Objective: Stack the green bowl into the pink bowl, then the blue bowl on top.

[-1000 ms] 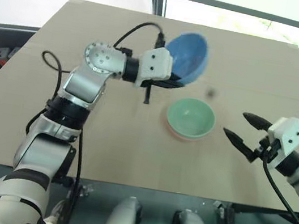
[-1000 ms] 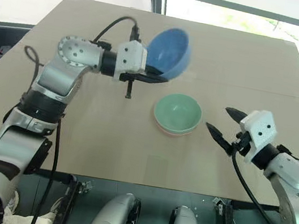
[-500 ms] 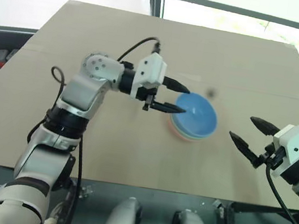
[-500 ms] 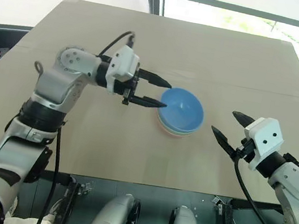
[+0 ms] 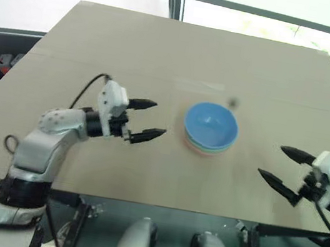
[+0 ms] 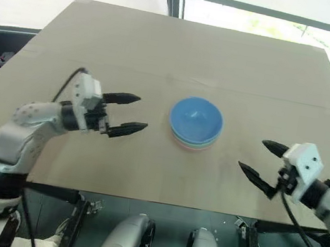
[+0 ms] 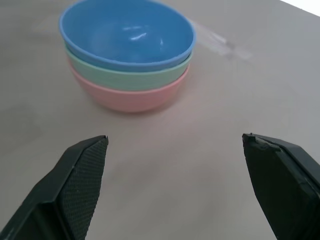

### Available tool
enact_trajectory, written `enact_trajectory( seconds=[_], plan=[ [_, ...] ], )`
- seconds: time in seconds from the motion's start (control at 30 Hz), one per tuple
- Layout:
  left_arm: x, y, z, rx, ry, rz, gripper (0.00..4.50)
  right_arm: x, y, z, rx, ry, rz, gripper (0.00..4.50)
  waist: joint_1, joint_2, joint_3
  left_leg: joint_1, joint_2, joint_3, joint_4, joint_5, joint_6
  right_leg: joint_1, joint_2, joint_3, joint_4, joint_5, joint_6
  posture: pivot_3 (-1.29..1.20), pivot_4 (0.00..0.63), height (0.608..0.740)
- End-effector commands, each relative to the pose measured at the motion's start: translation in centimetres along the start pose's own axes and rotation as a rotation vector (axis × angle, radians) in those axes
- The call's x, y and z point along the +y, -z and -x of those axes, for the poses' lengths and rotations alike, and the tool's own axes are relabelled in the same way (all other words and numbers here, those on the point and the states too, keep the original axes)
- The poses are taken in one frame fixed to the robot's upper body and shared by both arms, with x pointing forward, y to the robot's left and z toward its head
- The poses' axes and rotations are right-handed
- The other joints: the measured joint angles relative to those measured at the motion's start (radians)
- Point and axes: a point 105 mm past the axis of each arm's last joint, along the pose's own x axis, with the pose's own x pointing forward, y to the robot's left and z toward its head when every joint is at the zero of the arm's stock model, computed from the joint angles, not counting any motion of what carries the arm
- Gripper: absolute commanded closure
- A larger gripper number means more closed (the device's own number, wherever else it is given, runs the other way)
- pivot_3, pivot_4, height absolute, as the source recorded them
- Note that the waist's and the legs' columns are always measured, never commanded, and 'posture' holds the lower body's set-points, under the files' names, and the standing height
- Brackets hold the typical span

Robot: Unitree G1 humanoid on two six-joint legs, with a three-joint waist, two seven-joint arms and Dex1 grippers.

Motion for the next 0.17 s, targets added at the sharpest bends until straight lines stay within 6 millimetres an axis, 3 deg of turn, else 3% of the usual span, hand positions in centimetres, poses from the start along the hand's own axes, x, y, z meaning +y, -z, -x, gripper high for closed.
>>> enact_trajectory(
  seconds=[0.03,0.17],
  plan=[
    [0.02,-1.53,1.81,-0.017,-0.072,-0.021,0.04,-0.67,-1.25,2.29,-0.007,0.010,0.036,0.00,-0.002,0.000,0.000,0.000,0.000,0.000,0.000,0.000,0.000,0.000,0.000,0.000,0.000,0.000,0.000,0.00,0.150,0.740],
    [-0.22,-1.21,2.75,0.012,-0.095,0.000,0.04,-0.92,-1.35,3.25,0.009,0.018,0.025,0.00,-0.004,0.000,0.000,0.002,0.000,0.001,0.000,0.000,0.000,0.002,0.000,0.001,0.001,0.000,0.000,0.00,0.150,0.740]
  ],
)
